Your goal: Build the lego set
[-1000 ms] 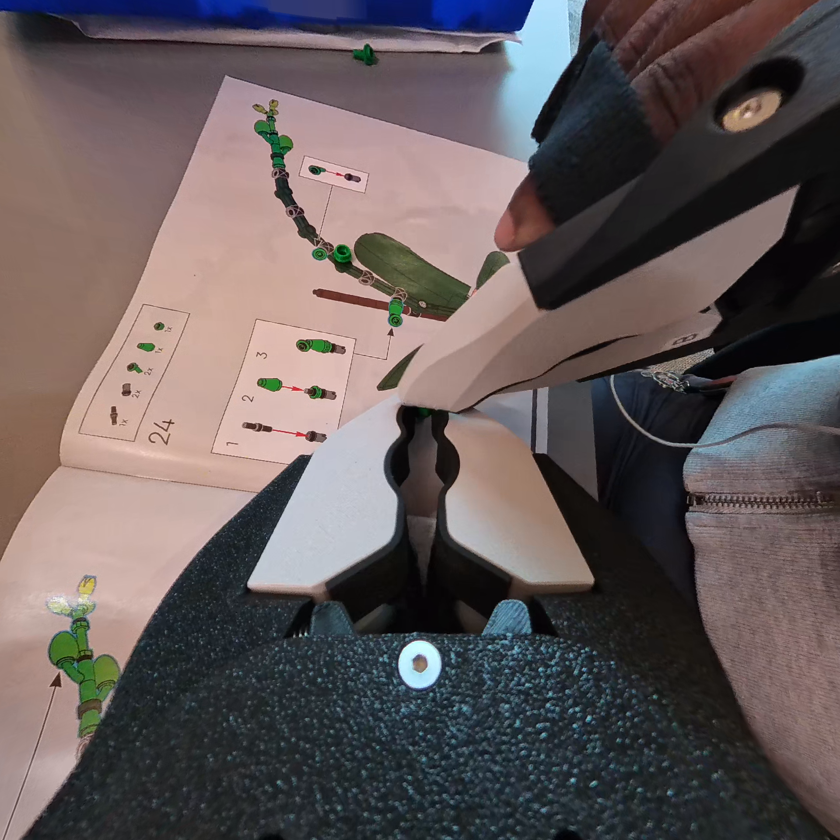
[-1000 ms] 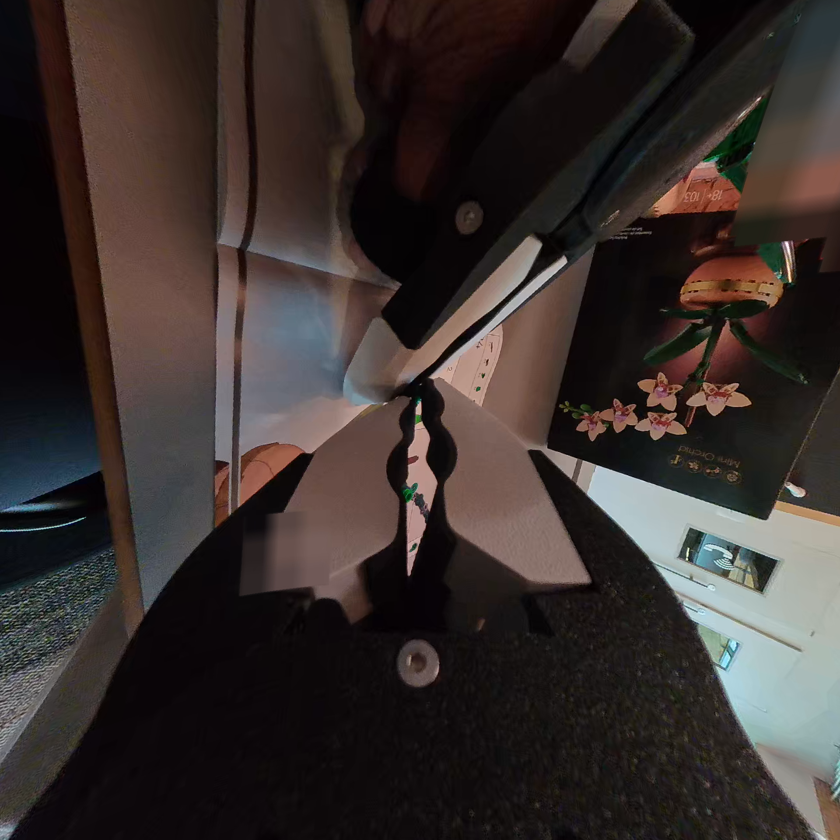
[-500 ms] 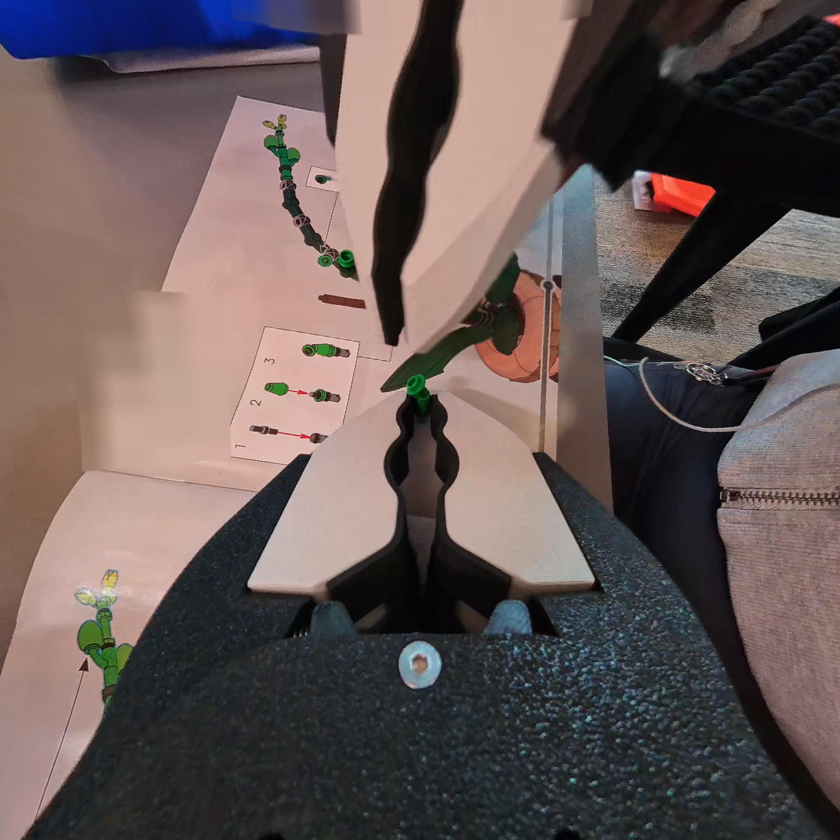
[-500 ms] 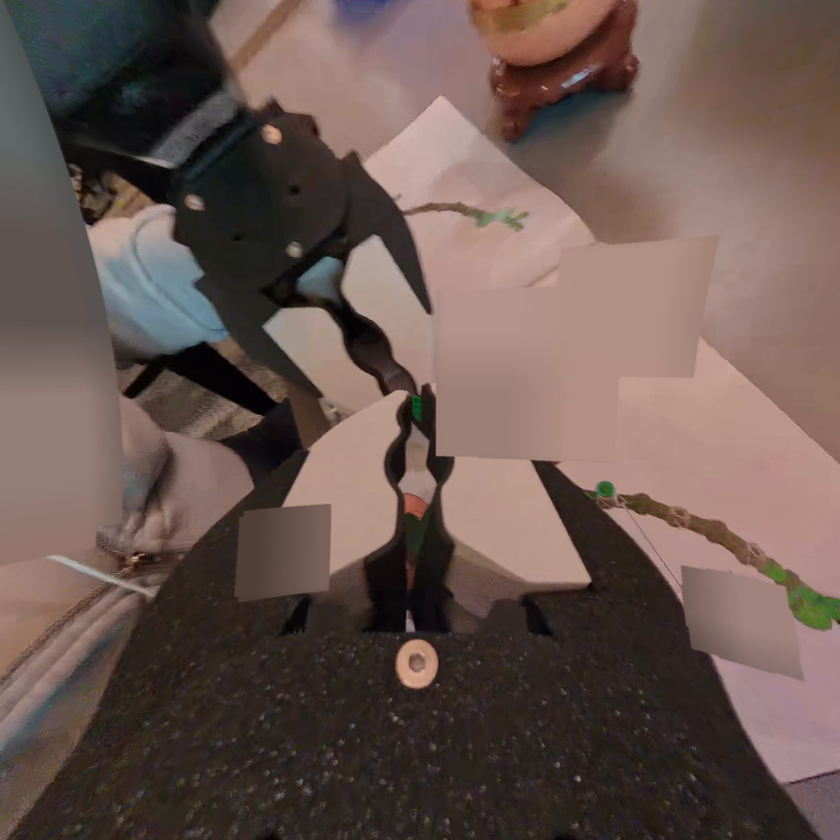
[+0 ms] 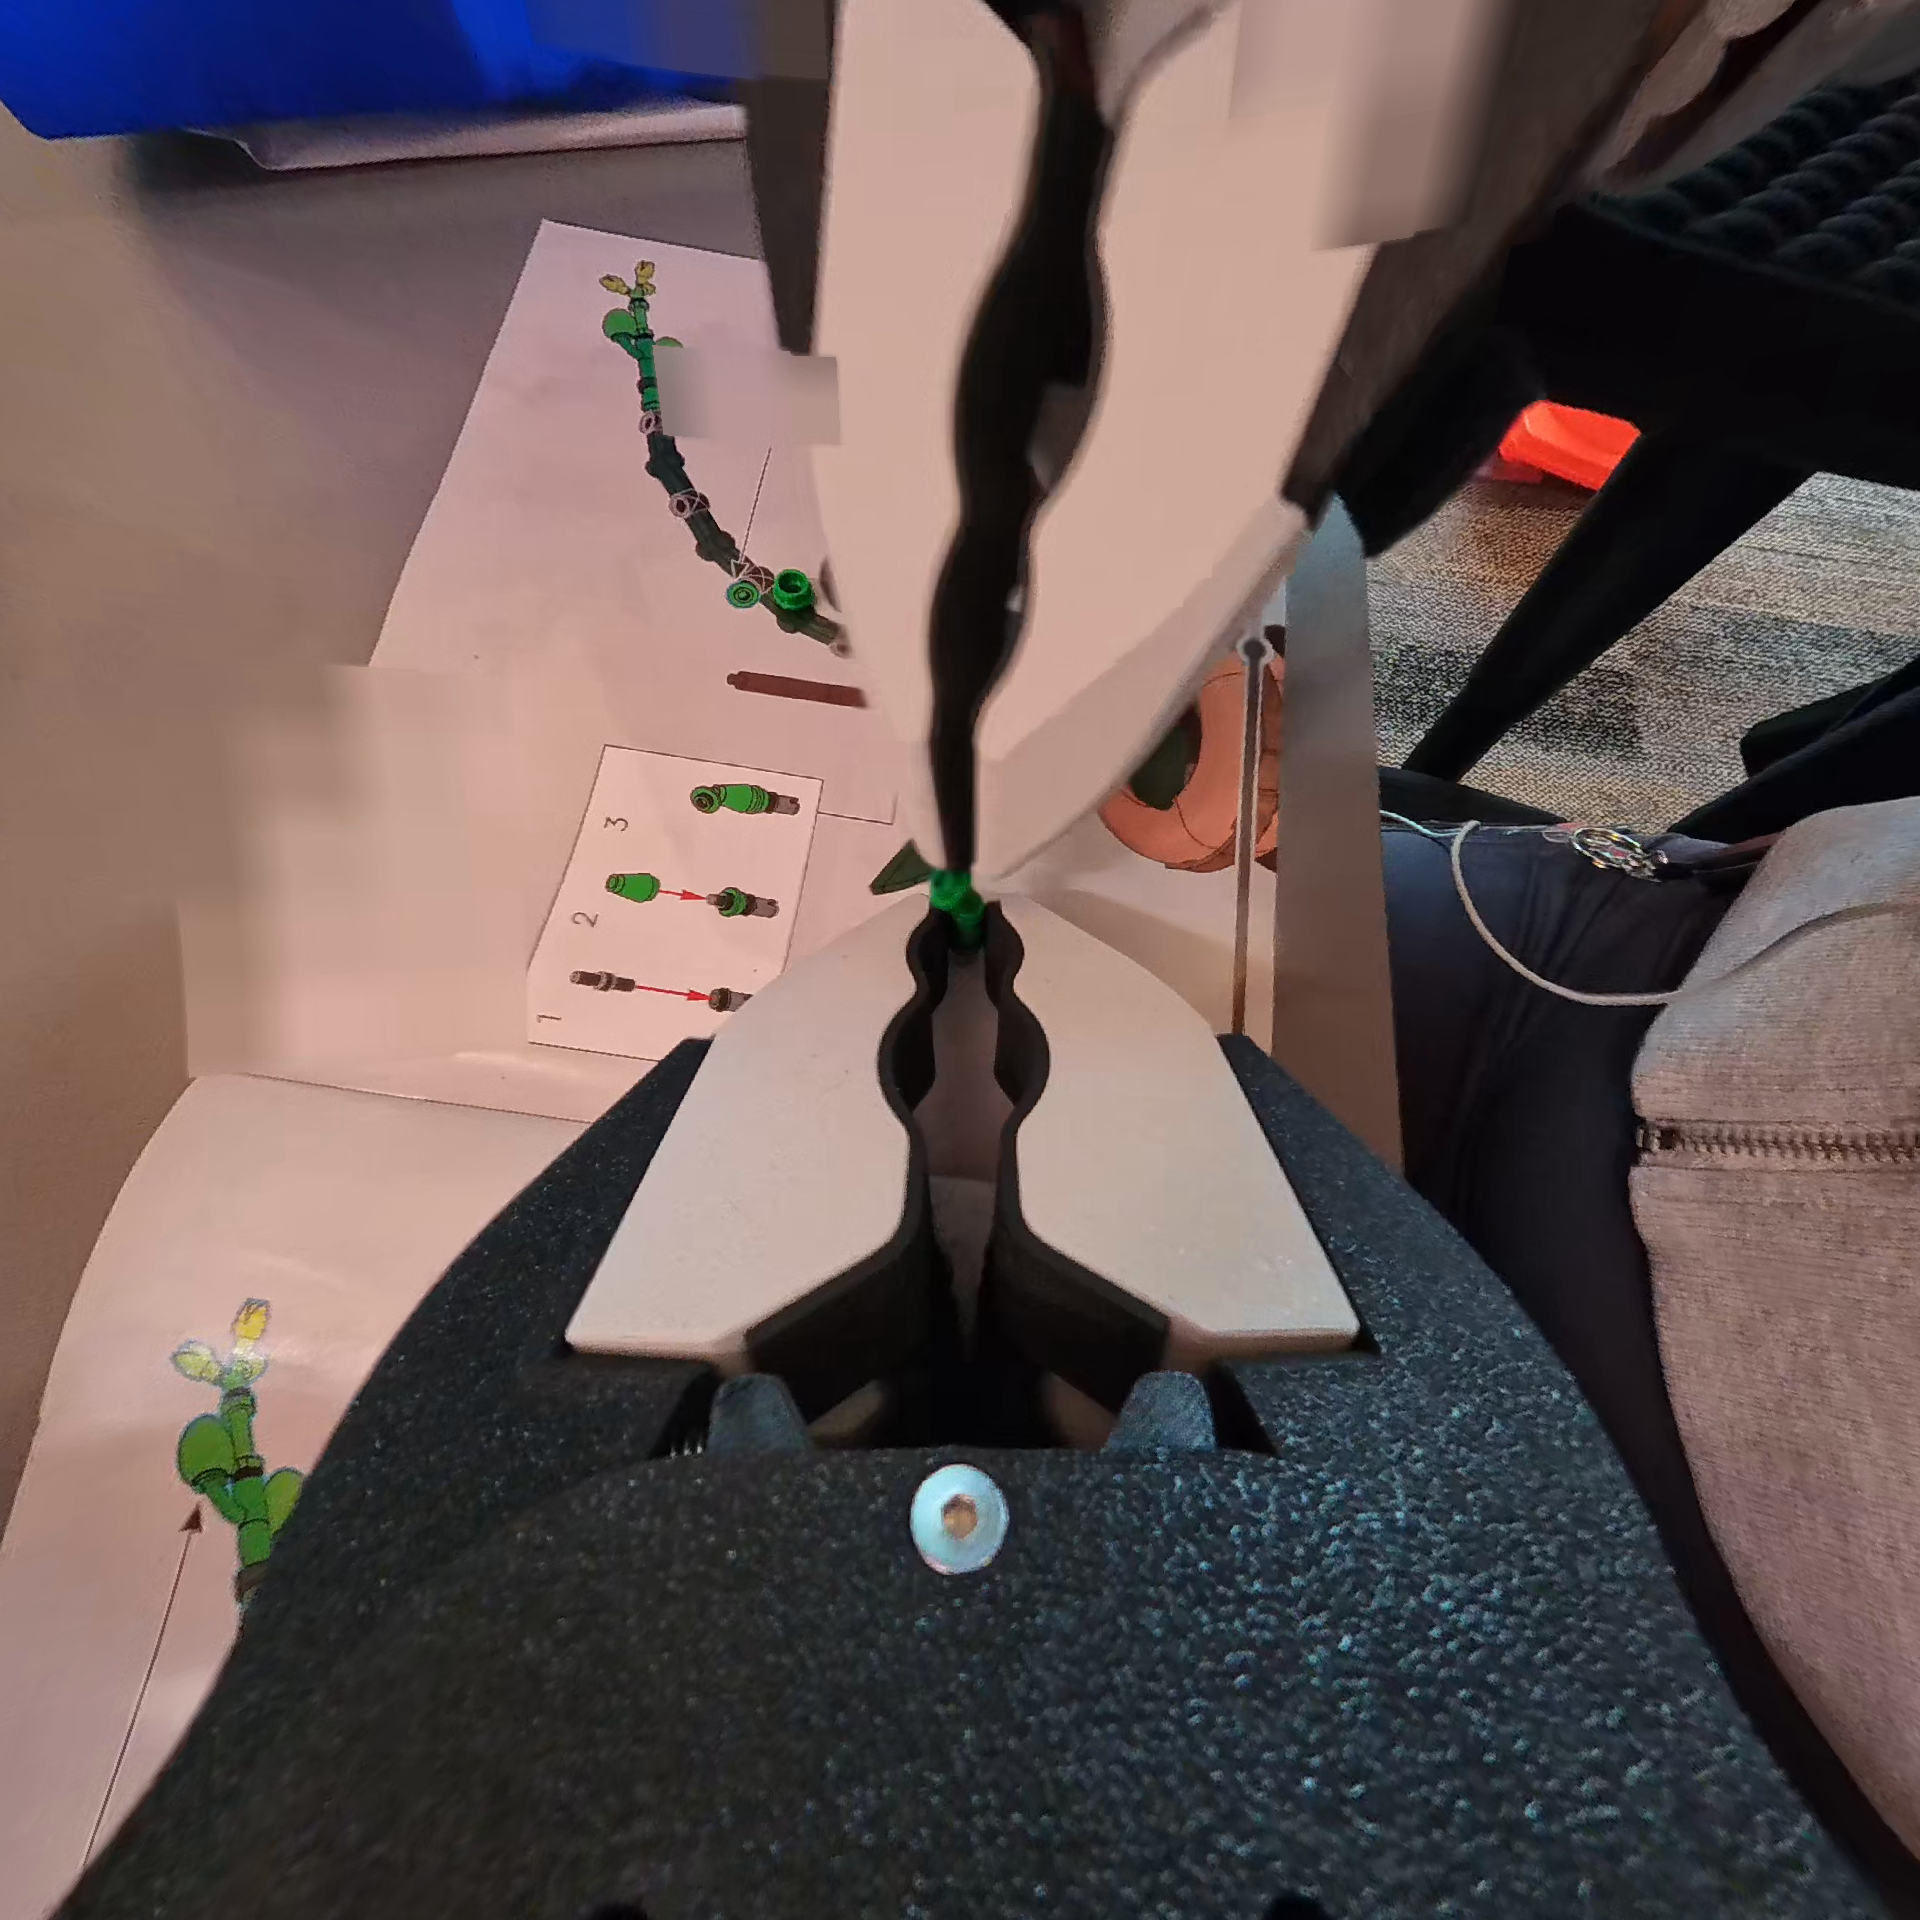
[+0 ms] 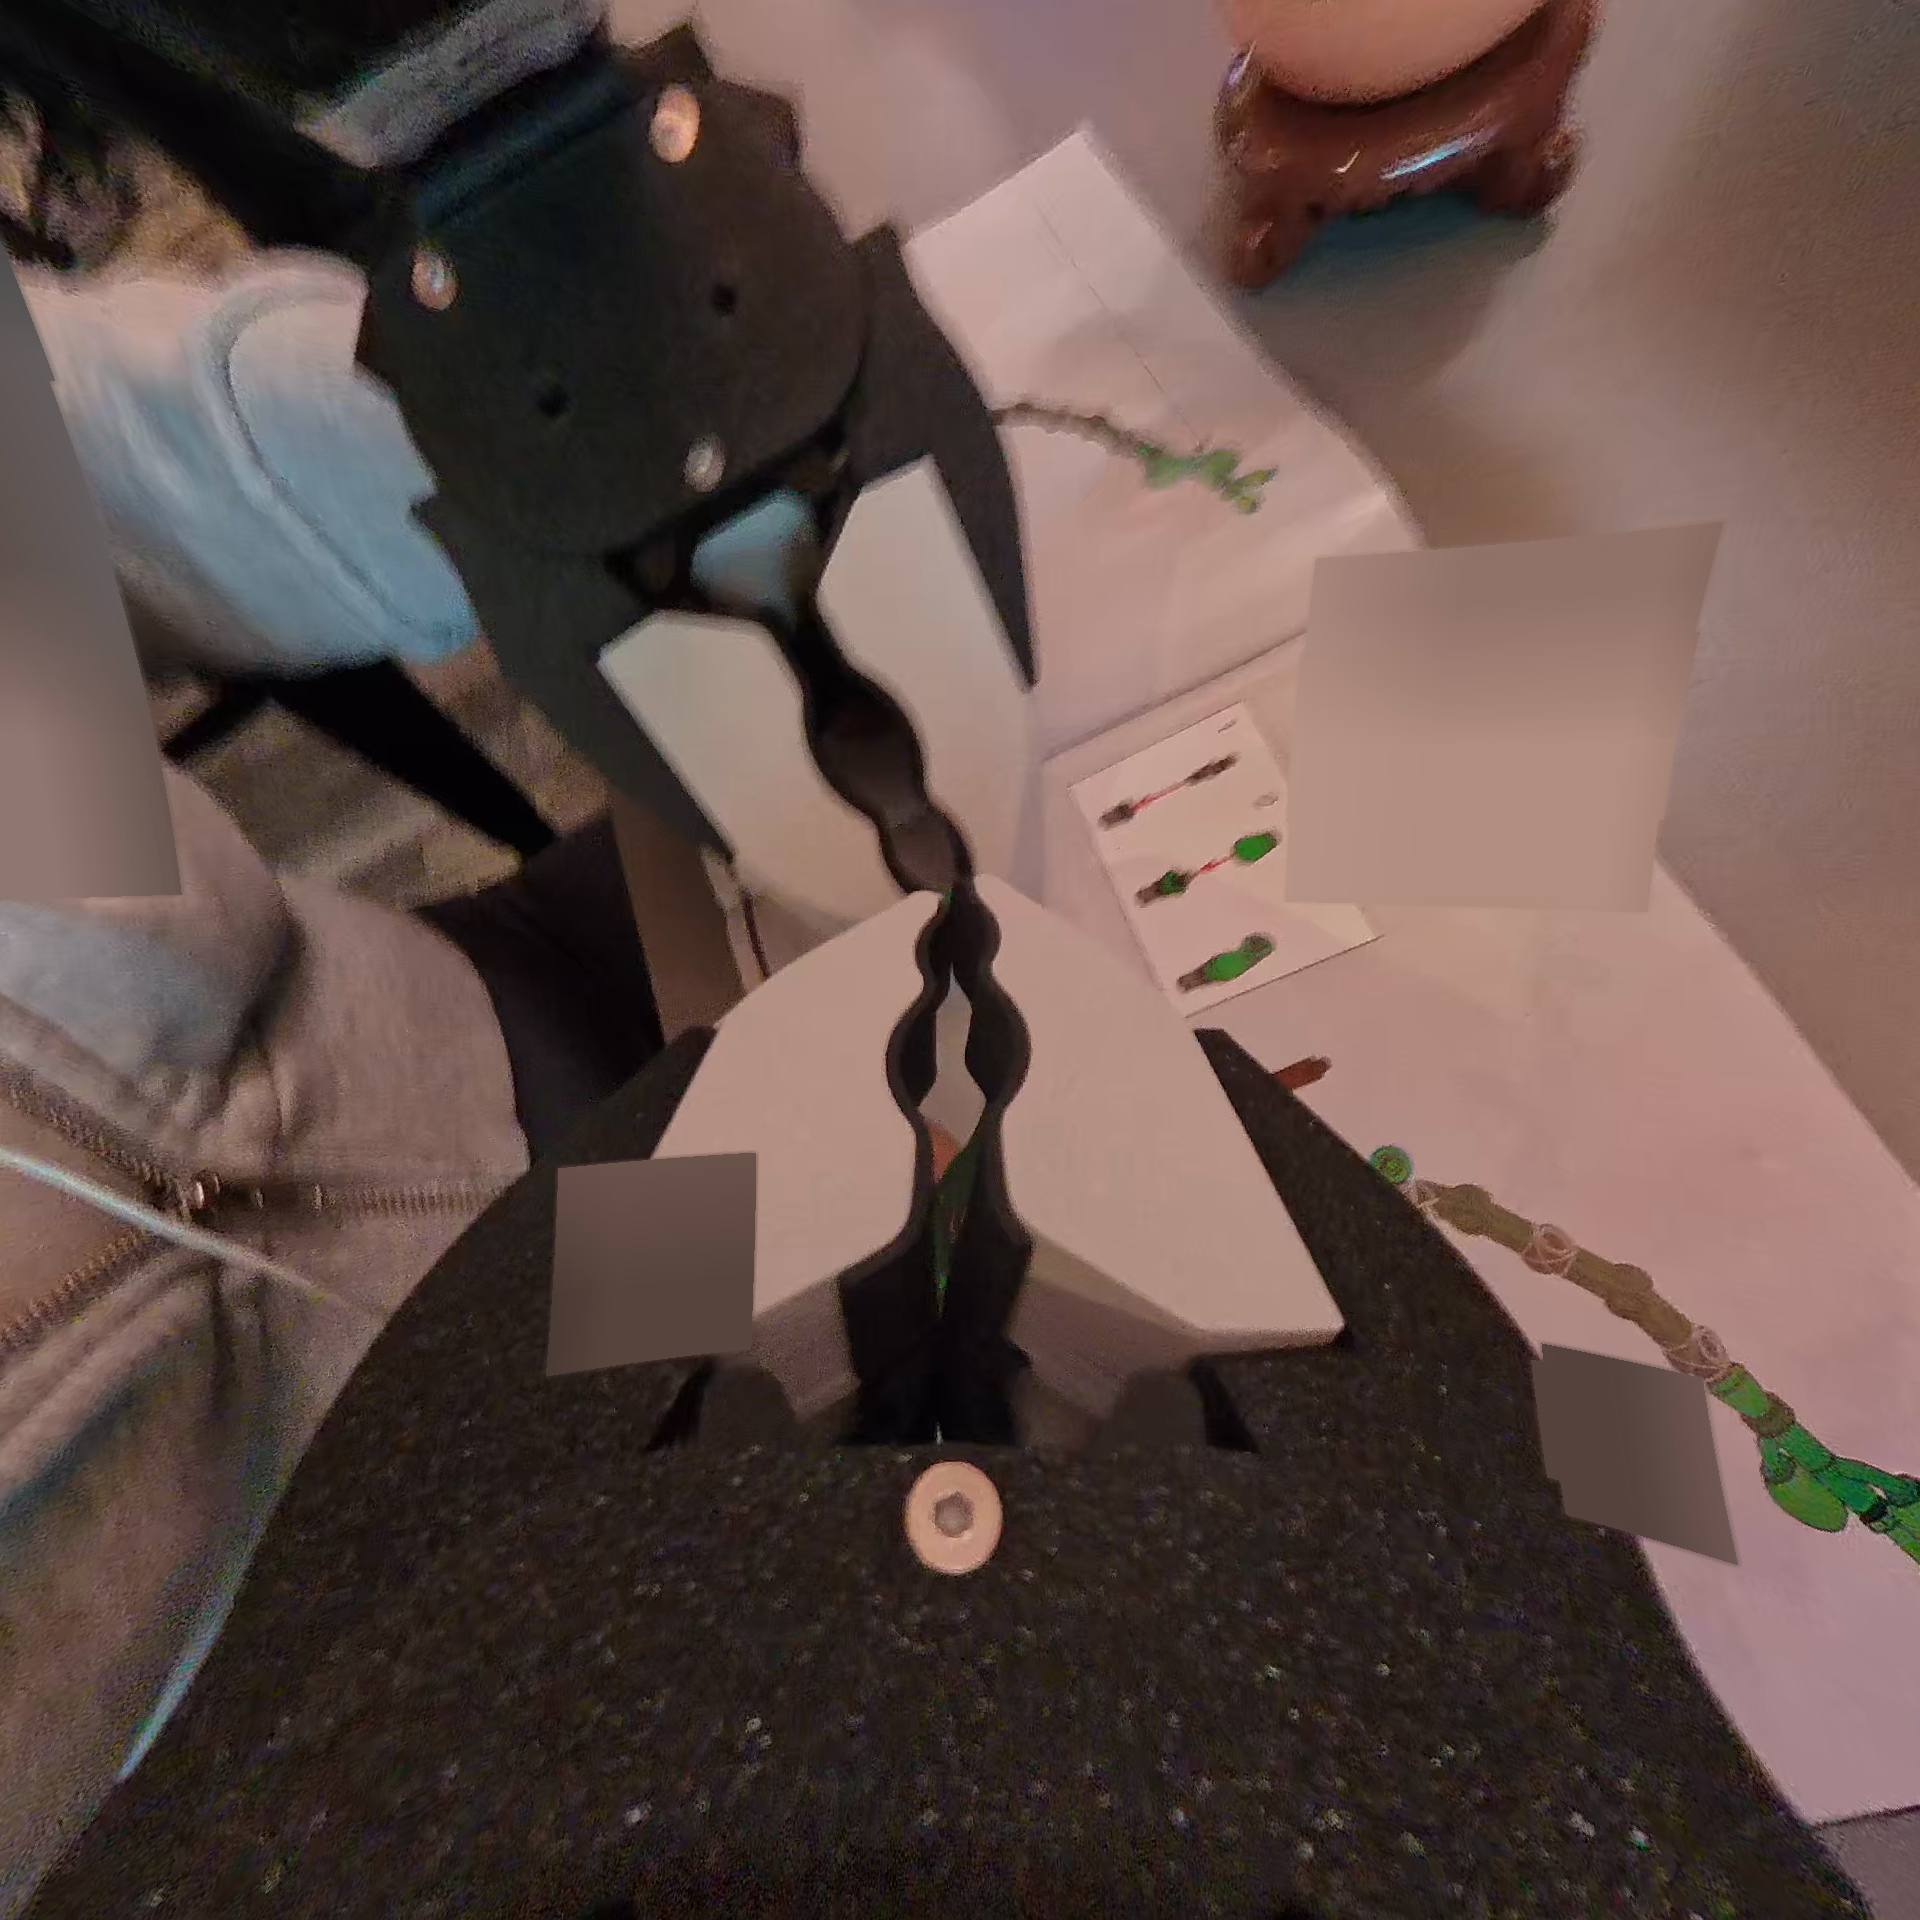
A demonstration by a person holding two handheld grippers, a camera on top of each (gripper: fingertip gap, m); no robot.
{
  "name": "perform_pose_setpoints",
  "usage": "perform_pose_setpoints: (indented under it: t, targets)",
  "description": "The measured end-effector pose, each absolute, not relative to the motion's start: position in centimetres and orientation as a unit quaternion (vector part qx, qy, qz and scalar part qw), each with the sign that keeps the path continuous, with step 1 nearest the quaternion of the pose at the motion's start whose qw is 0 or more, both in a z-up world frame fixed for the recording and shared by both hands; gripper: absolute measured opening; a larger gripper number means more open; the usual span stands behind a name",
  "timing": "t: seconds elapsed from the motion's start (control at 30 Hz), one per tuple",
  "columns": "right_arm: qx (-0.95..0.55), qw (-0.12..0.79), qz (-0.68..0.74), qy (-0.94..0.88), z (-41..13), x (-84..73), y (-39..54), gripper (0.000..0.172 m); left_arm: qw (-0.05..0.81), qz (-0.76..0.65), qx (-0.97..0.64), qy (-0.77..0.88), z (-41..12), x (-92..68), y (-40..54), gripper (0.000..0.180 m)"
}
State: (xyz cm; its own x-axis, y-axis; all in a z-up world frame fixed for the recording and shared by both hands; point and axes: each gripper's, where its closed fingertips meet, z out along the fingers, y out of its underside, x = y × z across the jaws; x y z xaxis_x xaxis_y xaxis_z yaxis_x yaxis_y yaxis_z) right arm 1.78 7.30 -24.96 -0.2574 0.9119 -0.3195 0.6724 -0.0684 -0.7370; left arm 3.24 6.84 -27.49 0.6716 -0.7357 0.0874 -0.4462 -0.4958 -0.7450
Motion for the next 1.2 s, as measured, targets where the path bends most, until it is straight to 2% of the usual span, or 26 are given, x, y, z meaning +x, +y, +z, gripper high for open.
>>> perform_pose_setpoints:
  t: [0.33, 0.43, 0.53, 0.83, 1.2]
  targets:
    - [-0.56, 0.153, 0.359, -0.731, -24.94, 1.75, 7.57, 0.0, 0.35, -0.219, -0.843, 0.344, -27.56, 3.25, 6.85, 0.006]
    - [-0.546, 0.143, 0.349, -0.748, -24.54, 1.56, 8.06, 0.009, 0.352, -0.215, -0.842, 0.346, -27.5, 3.22, 6.84, 0.006]
    - [-0.525, 0.124, 0.33, -0.775, -25.19, 1.65, 7.54, 0.003, 0.351, -0.219, -0.843, 0.345, -27.55, 3.22, 6.87, 0.006]
    - [-0.48, 0.124, 0.254, -0.83, -25.31, 1.65, 7.38, 0.002, 0.348, -0.224, -0.843, 0.343, -27.5, 3.22, 6.84, 0.006]
    - [-0.475, 0.171, 0.223, -0.834, -25.35, 1.57, 7.19, 0.002, 0.348, -0.224, -0.843, 0.344, -27.49, 3.15, 6.75, 0.006]
